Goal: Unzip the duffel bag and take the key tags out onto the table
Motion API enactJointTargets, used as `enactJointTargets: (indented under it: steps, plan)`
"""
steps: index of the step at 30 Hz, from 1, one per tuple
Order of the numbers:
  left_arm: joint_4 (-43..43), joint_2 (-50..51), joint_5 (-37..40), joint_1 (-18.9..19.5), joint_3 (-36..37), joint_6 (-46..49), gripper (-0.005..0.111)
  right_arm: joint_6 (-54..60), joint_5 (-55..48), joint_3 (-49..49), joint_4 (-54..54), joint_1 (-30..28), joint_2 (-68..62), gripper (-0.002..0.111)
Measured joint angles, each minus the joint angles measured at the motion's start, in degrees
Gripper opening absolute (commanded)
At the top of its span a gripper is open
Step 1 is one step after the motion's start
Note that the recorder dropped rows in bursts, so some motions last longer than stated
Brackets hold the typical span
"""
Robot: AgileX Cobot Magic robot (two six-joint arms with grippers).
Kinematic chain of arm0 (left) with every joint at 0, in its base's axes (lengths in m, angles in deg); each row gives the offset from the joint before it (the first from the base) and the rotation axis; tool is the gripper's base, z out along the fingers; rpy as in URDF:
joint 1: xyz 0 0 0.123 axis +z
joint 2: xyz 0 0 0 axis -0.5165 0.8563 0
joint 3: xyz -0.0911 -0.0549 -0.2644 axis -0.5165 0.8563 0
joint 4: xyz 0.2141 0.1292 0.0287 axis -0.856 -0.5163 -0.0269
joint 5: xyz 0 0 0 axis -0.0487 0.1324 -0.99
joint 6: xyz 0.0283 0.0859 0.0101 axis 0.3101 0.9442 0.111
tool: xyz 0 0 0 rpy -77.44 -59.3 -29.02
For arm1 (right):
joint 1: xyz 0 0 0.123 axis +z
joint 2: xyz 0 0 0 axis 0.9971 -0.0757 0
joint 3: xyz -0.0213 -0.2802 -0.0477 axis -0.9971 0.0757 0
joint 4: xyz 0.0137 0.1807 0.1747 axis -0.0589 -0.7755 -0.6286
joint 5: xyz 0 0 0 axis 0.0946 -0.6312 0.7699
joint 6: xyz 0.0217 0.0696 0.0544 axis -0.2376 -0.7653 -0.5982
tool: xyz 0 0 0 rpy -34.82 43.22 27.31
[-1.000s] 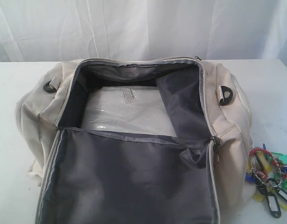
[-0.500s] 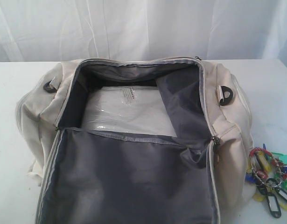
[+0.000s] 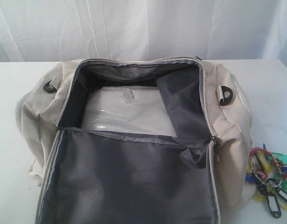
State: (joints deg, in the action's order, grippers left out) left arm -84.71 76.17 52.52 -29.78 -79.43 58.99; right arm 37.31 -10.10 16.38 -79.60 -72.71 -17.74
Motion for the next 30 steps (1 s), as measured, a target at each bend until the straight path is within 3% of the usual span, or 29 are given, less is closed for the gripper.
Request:
enactJointTargets:
  steps: [30]
  plan:
    - [0.0, 0.0, 0.0, 0.0, 0.0, 0.0, 0.000, -0.7, 0.0, 0.0, 0.0, 0.0, 0.0, 0.000]
